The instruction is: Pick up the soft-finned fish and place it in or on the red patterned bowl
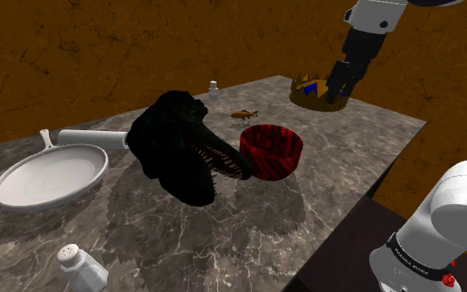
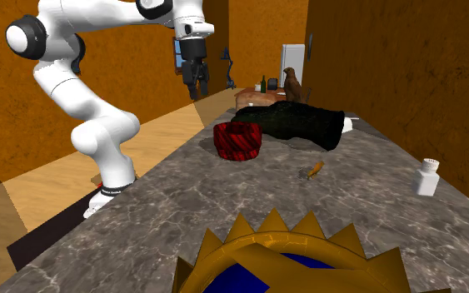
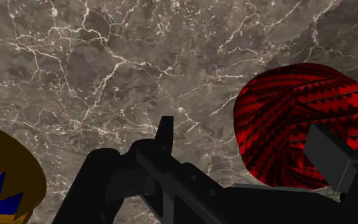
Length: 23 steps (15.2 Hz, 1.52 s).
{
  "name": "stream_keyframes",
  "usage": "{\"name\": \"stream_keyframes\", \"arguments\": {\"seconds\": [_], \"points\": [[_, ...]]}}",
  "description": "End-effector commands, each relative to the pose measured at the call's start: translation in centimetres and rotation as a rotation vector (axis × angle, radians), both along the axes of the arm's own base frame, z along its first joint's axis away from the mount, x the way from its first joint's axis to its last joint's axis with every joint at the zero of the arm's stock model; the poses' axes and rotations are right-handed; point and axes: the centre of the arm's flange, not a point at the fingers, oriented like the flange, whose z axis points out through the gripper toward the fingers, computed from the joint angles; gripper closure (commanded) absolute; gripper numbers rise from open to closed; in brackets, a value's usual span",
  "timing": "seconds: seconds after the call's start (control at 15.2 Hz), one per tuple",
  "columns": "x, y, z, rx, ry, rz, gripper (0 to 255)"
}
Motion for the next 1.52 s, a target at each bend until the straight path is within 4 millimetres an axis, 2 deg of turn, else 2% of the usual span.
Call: {"name": "stream_keyframes", "arguments": {"seconds": [0.0,0.4,0.73,1.12,1.45], "points": [[0.0,0.0,0.0,0.000,0.000,0.000,0],[6.3,-3.0,-3.5,-0.035,0.003,0.190,0],[11.9,-4.6,-6.4,-0.065,0.005,0.349,0],[18.9,-5.5,-9.8,-0.100,0.008,0.539,0],[24.7,-5.3,-12.7,-0.130,0.010,0.697,0]]}}
